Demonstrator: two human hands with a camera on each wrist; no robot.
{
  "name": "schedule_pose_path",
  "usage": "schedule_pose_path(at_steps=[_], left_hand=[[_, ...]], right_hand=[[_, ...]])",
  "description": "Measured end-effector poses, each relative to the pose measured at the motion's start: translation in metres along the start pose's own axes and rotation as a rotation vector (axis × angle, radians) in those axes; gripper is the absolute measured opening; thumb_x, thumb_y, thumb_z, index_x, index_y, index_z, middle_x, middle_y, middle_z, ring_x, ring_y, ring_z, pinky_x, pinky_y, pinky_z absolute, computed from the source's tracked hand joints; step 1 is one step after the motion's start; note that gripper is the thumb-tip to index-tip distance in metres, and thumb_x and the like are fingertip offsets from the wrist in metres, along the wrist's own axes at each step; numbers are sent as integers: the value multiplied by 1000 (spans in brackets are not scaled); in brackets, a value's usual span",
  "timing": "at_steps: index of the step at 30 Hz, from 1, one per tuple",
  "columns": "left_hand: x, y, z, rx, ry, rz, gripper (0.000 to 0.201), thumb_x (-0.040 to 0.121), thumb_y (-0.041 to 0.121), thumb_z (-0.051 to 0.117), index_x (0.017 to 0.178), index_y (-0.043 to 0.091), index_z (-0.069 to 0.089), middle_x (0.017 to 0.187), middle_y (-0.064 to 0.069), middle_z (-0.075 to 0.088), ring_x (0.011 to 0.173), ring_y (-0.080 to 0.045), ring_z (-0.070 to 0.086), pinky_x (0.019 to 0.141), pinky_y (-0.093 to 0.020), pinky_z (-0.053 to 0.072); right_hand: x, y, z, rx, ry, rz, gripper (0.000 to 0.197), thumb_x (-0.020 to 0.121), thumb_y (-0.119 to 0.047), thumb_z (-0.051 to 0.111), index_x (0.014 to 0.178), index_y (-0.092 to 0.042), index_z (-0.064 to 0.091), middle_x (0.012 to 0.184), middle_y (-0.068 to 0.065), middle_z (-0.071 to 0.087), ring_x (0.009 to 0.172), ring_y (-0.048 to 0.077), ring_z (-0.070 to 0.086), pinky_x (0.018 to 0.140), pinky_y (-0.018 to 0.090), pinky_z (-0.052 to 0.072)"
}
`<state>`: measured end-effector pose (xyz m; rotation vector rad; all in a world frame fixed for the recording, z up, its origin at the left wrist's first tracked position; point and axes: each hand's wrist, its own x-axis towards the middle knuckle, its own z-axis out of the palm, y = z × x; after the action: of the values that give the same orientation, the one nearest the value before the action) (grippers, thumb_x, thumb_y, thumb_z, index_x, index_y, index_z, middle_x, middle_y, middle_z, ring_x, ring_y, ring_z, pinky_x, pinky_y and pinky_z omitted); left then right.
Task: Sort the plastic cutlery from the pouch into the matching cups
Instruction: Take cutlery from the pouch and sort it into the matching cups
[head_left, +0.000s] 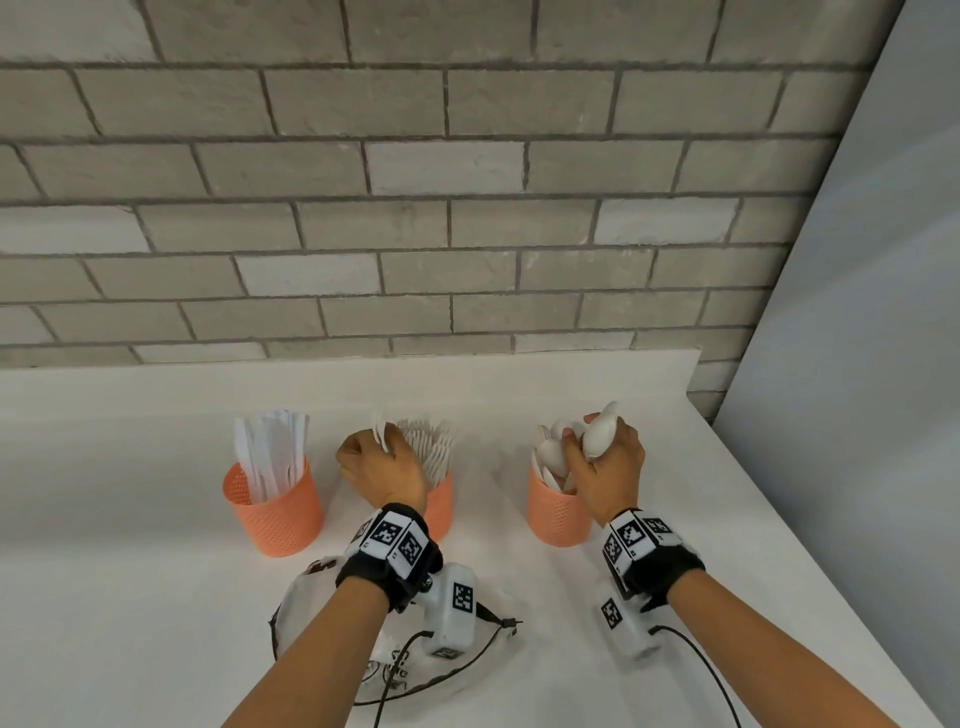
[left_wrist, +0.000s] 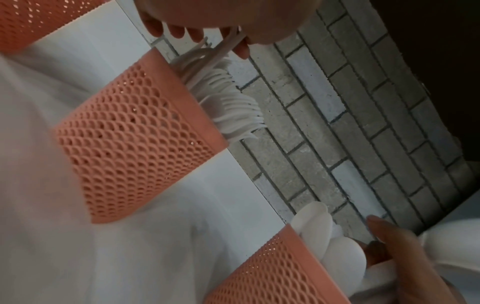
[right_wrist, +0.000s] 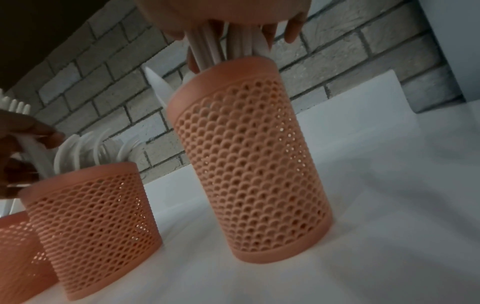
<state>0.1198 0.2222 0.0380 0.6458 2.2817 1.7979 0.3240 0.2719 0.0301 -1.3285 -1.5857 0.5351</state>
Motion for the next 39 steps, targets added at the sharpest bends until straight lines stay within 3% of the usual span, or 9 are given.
schedule_pose_path(at_steps=[4, 7, 10, 16, 23, 27, 31, 35, 39], left_hand=[[-4, 1, 0, -47, -35, 82, 28, 86, 12, 59, 108, -5, 56, 123, -26, 43, 115, -36, 43, 93, -30, 33], [-2, 4, 2, -126, -71, 201, 24, 82, 4, 63, 104, 0, 56, 118, -21, 48, 108, -32, 50, 87, -23, 35], [1, 3, 4, -92, -111, 287, 18, 85, -2, 53, 102, 2, 59, 115, -19, 51, 104, -32, 54, 90, -31, 41], [4, -8, 7, 138, -199, 362, 30, 95, 5, 40, 115, -2, 61, 133, -23, 44, 127, -34, 42, 107, -35, 33], [-7, 4, 6, 524, -253, 346, 48, 99, 20, 30, 143, 1, 29, 155, -21, 14, 145, -36, 9, 117, -46, 10], [-8, 4, 7, 594, -321, 394, 55, 99, 35, 23, 147, 9, 23, 156, -18, 13, 145, -34, 7, 117, -48, 8], [-11, 7, 7, 809, -459, 358, 75, 93, 55, 30, 149, 9, 12, 157, -13, 11, 146, -29, 4, 118, -42, 3], [-14, 11, 6, 872, -458, 359, 76, 91, 49, 41, 148, 7, 12, 155, -16, 14, 144, -33, 8, 118, -42, 11], [-20, 14, 3, 848, -419, 332, 67, 97, 43, 33, 148, 5, 11, 155, -19, 12, 144, -36, 7, 118, -43, 12]], right_hand=[[3, -1, -3, -198, -90, -37, 71, 66, -68, 41, 86, -7, 71, 110, 11, 61, 106, 31, 53, 95, 40, 39], [4, -4, -7, 33, 1, 12, 40, 71, -38, 73, 97, -11, 61, 96, 5, 63, 89, 25, 62, 81, 38, 51], [2, -13, -11, 145, -51, -14, 48, 76, -22, 75, 115, -20, 48, 103, -9, 57, 87, 12, 58, 76, 24, 46], [1, -13, -12, -111, -119, -241, 42, 91, -27, 56, 132, -24, 47, 135, -2, 52, 112, 18, 56, 87, 35, 49], [-5, -7, -5, -298, -79, -297, 57, 87, -37, 27, 119, -7, 63, 133, 15, 56, 120, 32, 55, 98, 40, 43], [1, -15, -3, -441, -184, -358, 64, 83, -28, 19, 136, -6, 45, 145, 16, 42, 134, 30, 41, 112, 41, 27], [-1, -13, -3, -674, -393, -313, 89, 78, -50, -7, 141, -6, 37, 151, 12, 34, 142, 23, 28, 118, 37, 4], [1, -20, -3, -790, -444, -275, 121, 61, -79, -24, 141, -13, 37, 148, 8, 39, 140, 23, 29, 117, 43, 11], [1, -19, 0, -836, -433, -280, 86, 71, -50, -14, 149, -29, 14, 150, 7, 35, 132, 26, 38, 108, 43, 25]])
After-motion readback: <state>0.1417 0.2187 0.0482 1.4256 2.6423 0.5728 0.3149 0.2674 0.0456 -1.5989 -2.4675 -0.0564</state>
